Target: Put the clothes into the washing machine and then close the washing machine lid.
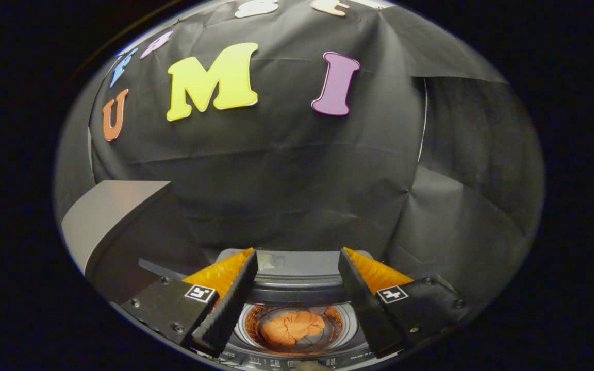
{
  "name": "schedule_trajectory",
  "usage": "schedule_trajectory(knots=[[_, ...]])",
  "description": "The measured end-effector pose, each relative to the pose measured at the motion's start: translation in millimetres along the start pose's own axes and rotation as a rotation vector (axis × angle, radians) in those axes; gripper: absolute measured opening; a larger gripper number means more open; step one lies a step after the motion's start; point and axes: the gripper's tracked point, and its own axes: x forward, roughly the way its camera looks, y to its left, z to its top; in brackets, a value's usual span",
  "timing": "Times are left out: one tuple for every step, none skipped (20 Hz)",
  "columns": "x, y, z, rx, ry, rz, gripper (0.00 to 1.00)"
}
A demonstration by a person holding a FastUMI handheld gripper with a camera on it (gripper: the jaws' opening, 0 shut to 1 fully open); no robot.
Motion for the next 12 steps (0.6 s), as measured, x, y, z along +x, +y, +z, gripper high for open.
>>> schedule_trajectory(knots=[[-1,0,-9,-0.007,0.012,-0.004,0.99],[-4,-2,-22,-0.018,0.036,-0.017,0.99],[-7,-4,-34,-0.021,0.051,-0.019,0.99],[-11,-4,-47,-0.021,0.065,-0.019,0.99],[-12,-4,-61,-0.019,0.080,-0.016,0.99],[-14,-3,-73,-0.022,0.100,-0.016,0.99],[-16,-3,-82,-0.026,0.115,-0.016,0.99],[-19,-4,-90,-0.031,0.122,-0.015,0.99],[-19,-6,-94,-0.034,0.125,-0.016,0.99],[-20,-7,-94,-0.034,0.124,-0.018,0.99],[-21,-10,-92,-0.031,0.121,-0.020,0.99],[-21,-12,-90,-0.030,0.117,-0.020,0.99]])
